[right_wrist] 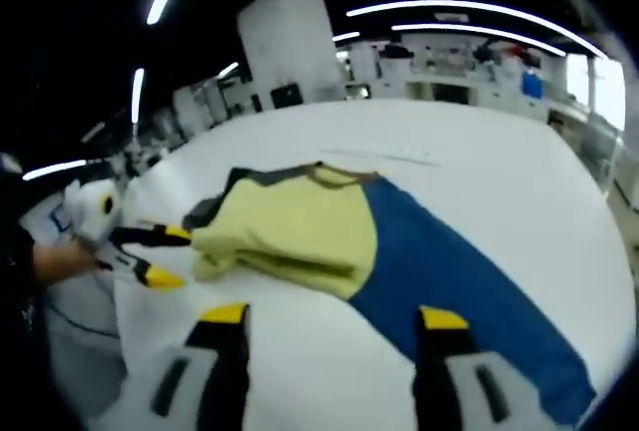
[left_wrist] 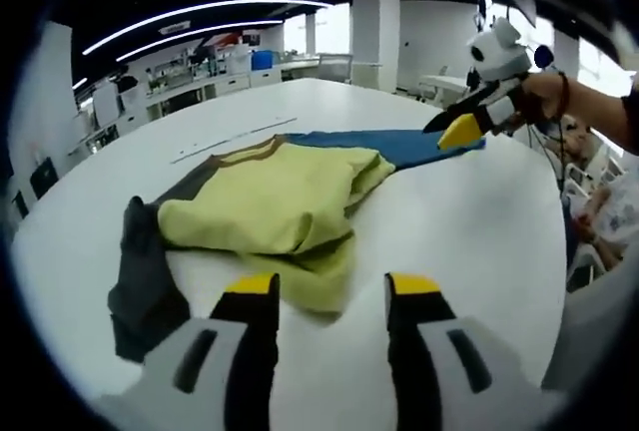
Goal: Fold the garment on the visible template until the final outline fits inside the template.
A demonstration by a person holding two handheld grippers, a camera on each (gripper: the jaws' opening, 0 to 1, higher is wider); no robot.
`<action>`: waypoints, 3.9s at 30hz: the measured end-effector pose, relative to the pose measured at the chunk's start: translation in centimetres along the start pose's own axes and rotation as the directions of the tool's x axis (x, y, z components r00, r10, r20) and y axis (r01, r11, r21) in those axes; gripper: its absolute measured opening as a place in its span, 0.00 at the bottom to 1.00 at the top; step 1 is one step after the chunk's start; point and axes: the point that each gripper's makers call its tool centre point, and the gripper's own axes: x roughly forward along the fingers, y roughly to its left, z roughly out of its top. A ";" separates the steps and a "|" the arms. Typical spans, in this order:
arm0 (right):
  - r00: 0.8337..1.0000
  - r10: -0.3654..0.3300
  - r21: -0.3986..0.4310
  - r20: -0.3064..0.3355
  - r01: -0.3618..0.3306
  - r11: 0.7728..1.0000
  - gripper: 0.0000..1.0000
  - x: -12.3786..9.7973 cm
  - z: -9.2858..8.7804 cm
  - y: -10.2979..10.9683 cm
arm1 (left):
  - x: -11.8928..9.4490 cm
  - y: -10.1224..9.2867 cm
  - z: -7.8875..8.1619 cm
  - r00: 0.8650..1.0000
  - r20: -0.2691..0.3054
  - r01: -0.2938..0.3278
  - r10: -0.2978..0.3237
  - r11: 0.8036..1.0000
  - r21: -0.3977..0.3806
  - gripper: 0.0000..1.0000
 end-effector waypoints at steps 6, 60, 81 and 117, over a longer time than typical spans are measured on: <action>0.998 0.067 -0.058 -0.015 -0.068 0.996 0.52 2.1 0.0 3.6 | 1.0 0.5 -0.4 0.999 -0.026 -0.021 0.023 0.996 0.083 0.37; 0.997 0.065 -0.325 0.047 -0.046 0.944 0.00 4.7 3.3 7.7 | -4.5 3.1 5.0 0.989 0.105 -0.082 0.103 0.978 -0.190 0.01; 0.992 0.107 -0.194 0.071 -0.091 0.977 0.00 -0.2 2.8 6.7 | -7.8 3.6 4.0 0.993 0.076 -0.068 0.093 0.956 -0.284 0.01; 1.000 0.017 -0.129 -0.011 -0.018 0.991 0.00 -0.9 -0.4 3.2 | -2.2 -6.6 3.5 0.993 0.002 0.112 -0.115 0.962 -0.250 0.01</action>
